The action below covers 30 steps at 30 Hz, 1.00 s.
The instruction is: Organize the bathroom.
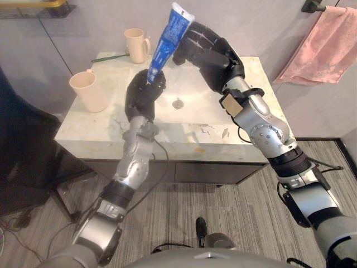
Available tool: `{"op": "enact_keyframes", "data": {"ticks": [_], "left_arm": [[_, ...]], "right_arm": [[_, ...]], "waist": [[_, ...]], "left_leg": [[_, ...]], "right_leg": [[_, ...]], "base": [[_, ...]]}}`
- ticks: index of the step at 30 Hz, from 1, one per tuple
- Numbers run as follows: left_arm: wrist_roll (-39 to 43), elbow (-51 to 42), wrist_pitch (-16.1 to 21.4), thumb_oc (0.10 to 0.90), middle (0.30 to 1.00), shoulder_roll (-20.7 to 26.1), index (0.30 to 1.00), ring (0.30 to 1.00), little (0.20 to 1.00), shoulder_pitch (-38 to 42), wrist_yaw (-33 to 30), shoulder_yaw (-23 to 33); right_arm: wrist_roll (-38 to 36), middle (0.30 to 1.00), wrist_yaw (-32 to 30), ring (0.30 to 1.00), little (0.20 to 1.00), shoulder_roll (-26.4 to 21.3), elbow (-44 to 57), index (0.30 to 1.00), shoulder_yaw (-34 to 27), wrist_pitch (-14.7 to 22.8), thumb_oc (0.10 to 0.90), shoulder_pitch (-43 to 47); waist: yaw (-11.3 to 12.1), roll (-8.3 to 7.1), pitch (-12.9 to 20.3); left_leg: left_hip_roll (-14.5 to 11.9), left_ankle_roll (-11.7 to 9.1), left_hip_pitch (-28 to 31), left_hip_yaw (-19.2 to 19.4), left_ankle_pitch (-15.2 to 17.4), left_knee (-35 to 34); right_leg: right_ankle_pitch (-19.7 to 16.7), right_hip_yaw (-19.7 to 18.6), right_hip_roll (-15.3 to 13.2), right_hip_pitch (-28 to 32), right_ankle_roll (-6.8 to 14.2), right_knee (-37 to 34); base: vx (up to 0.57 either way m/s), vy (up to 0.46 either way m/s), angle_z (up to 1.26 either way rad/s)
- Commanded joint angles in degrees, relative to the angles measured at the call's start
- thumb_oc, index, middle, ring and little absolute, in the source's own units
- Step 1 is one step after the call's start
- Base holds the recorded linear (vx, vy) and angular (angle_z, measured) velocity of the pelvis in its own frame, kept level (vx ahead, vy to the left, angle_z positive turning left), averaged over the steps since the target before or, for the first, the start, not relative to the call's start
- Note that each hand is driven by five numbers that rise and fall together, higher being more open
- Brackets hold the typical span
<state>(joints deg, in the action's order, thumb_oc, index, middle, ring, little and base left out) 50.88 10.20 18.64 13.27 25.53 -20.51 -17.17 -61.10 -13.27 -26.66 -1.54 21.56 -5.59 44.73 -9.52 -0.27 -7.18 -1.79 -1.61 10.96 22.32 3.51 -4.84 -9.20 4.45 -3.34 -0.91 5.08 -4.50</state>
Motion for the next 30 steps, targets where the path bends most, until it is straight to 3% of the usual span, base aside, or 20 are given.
{"op": "enact_keyframes", "data": {"ticks": [1, 30], "left_arm": [[-6.2, -4.0, 6.9, 0.4, 0.3, 2.7, 0.3, 0.3, 0.3, 3.8, 3.2, -0.6], [-6.4, -3.3, 5.5, 0.4, 0.3, 1.6, 0.3, 0.3, 0.3, 2.6, 4.2, -1.8]], "right_arm": [[1.8, 0.9, 1.7, 0.9, 0.9, 2.3, 1.2, 0.9, -3.9, 3.5, 0.8, 6.7], [2.4, 0.9, 0.0, 0.9, 0.9, 3.0, -0.3, 0.9, -2.9, 5.0, 0.8, 10.1]], "waist": [[0.7, -0.55, 7.0], [1.8, -0.62, 7.3]], "left_leg": [[0.3, 1.4, -5.3, -5.1, -2.2, 3.6], [0.2, 1.4, -5.2, -5.3, -2.4, 3.5]], "right_leg": [[10.9, -0.1, 1.3, 0.0, 2.3, 9.3], [10.9, 0.5, 1.1, 0.5, 2.3, 8.9]], "base": [[0.0, 0.0, 0.0], [0.0, 0.0, 0.0]]}}
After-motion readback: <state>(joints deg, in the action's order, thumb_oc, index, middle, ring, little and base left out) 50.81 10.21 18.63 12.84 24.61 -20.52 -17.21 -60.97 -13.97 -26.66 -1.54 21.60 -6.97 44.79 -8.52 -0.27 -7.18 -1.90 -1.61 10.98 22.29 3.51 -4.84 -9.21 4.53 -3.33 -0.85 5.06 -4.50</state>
